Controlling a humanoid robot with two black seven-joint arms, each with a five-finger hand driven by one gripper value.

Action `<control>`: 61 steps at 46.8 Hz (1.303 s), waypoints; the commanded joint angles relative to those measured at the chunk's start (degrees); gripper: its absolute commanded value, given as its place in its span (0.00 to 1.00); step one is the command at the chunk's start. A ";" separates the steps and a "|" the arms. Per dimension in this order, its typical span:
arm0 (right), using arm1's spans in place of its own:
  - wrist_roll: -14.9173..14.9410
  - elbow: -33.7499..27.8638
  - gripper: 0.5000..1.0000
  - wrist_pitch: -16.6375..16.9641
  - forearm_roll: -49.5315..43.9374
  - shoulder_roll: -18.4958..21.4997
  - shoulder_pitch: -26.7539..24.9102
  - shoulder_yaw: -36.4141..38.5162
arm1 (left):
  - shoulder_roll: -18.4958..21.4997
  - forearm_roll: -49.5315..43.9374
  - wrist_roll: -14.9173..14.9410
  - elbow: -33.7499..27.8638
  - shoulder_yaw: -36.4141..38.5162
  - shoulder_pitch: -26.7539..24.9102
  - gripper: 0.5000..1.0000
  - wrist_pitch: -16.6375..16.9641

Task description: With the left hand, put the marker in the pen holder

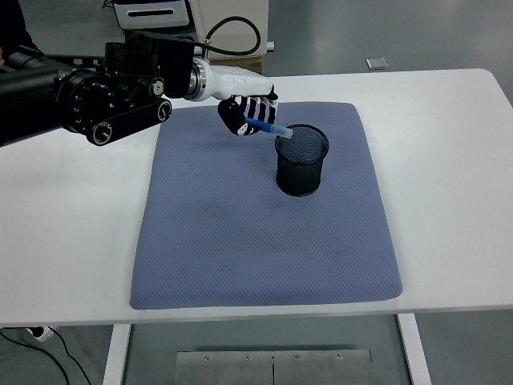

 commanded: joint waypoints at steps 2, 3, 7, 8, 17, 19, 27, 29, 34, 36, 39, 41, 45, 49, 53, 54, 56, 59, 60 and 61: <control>0.01 -0.04 1.00 0.01 0.00 0.00 0.00 0.00 | -1.85 -3.39 0.13 0.05 -1.28 -0.34 0.00 0.08; 0.01 0.05 1.00 0.01 0.00 0.00 0.00 0.00 | -2.11 -4.01 0.31 0.05 -1.54 -0.34 0.00 0.08; 0.01 0.05 1.00 0.01 0.00 0.00 -0.09 0.00 | -2.90 -5.68 0.31 0.05 -2.86 -0.42 0.00 0.08; 0.01 -0.04 1.00 0.01 0.00 0.00 0.00 0.00 | -3.08 -6.03 0.31 0.05 -3.21 -0.42 0.00 0.17; 0.01 -0.04 1.00 0.01 0.00 0.00 0.00 0.00 | -4.66 -10.51 0.31 0.40 -5.76 -0.34 0.00 0.52; 0.01 -0.04 1.00 0.01 0.00 0.00 0.00 0.00 | -4.84 -11.22 0.31 0.40 -5.76 -0.34 0.00 0.52; 0.01 -0.04 1.00 0.01 0.00 0.00 0.00 0.00 | -6.42 -20.44 0.31 0.32 -5.94 0.28 0.00 0.70; 0.01 -0.04 1.00 0.01 0.00 0.00 0.00 0.00 | -6.42 -21.15 0.31 0.32 -5.94 0.28 0.00 0.70; 0.01 -0.04 1.00 0.01 0.00 0.00 0.00 0.00 | -6.95 -23.61 0.40 0.14 -5.85 1.51 0.00 0.70; 0.01 -0.04 1.00 0.01 0.00 0.00 0.00 0.00 | -6.95 -23.70 0.31 0.14 -5.85 2.03 0.00 0.70; 0.01 -0.04 1.00 0.01 0.00 0.00 -0.09 0.00 | -7.03 -23.96 0.40 0.14 -5.76 2.74 0.00 0.70; 0.01 -0.04 1.00 0.01 0.00 0.00 0.00 0.00 | -7.03 -24.32 0.40 0.14 -5.76 2.83 0.00 0.70; 0.01 0.05 1.00 0.01 0.00 0.00 0.00 0.00 | -6.95 -25.11 0.40 0.14 -5.76 2.92 0.00 0.70; 0.01 -0.04 1.00 0.01 0.00 0.00 0.00 0.00 | -6.86 -25.81 0.40 0.14 -5.76 2.92 0.20 0.87; 0.01 0.05 1.00 0.01 0.00 0.00 0.00 0.00 | -6.68 -26.25 0.40 0.14 -5.76 2.92 0.48 1.57; 0.01 -0.04 1.00 0.01 0.00 0.00 0.00 0.00 | -6.68 -26.43 0.40 0.14 -5.76 2.92 0.57 1.66; 0.01 0.05 1.00 0.01 0.00 0.00 -0.09 0.00 | -6.33 -27.21 0.40 0.23 -5.76 2.83 0.83 1.66; 0.01 -0.04 1.00 0.01 0.00 0.00 0.00 0.00 | -6.16 -28.01 0.31 0.23 -5.85 2.74 0.86 1.66; 0.01 -0.04 1.00 0.01 0.00 0.00 0.00 0.00 | -6.07 -28.10 0.40 0.23 -5.85 2.65 0.89 1.66; 0.01 -0.04 1.00 0.01 0.00 0.00 0.00 0.00 | -6.07 -28.27 0.31 0.23 -5.85 2.65 0.92 1.66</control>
